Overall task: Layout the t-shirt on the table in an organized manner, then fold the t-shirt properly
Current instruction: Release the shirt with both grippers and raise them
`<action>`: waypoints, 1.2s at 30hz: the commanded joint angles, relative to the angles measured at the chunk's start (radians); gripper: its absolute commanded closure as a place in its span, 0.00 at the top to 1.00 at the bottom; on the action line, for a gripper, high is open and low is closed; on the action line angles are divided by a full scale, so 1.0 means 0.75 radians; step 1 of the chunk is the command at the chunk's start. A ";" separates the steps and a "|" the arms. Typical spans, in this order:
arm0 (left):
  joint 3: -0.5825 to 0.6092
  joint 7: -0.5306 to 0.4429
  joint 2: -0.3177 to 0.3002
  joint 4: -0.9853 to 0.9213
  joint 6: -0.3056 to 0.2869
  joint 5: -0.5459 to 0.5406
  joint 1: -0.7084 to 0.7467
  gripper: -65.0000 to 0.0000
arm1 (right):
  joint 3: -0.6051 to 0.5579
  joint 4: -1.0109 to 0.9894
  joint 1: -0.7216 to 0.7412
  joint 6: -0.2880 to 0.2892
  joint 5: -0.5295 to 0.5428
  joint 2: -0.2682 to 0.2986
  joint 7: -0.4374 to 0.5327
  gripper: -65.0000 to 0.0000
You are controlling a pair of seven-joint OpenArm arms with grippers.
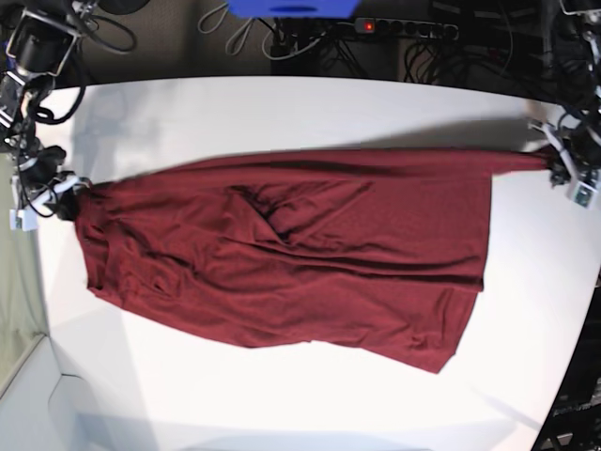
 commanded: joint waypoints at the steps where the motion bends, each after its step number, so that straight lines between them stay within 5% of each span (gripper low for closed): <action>1: -0.026 -0.032 -0.025 0.034 0.009 -0.018 -0.030 0.00 | 0.009 -0.004 0.022 -0.001 0.023 0.033 0.031 0.00; 10: -0.071 -0.032 -0.009 0.098 0.009 -0.020 -0.032 0.00 | 0.009 -0.070 0.018 -0.001 0.023 0.039 0.103 0.00; 17: -0.069 -0.030 0.083 0.095 0.009 -0.020 0.029 0.01 | 0.009 -0.068 0.018 -0.001 0.023 0.039 0.103 0.00; 26: 0.214 -0.030 0.105 0.095 0.009 -0.004 0.117 0.03 | 0.009 -0.057 0.024 -0.001 0.025 0.025 0.099 0.00; 30: 0.238 -0.030 0.081 0.108 0.009 -0.004 0.144 0.23 | 0.009 0.004 0.016 -0.001 0.025 0.025 0.097 0.01; 36: 0.232 -0.032 -0.001 0.110 0.009 0.033 0.158 0.54 | 0.029 0.155 -0.041 -0.001 0.031 0.017 0.093 0.27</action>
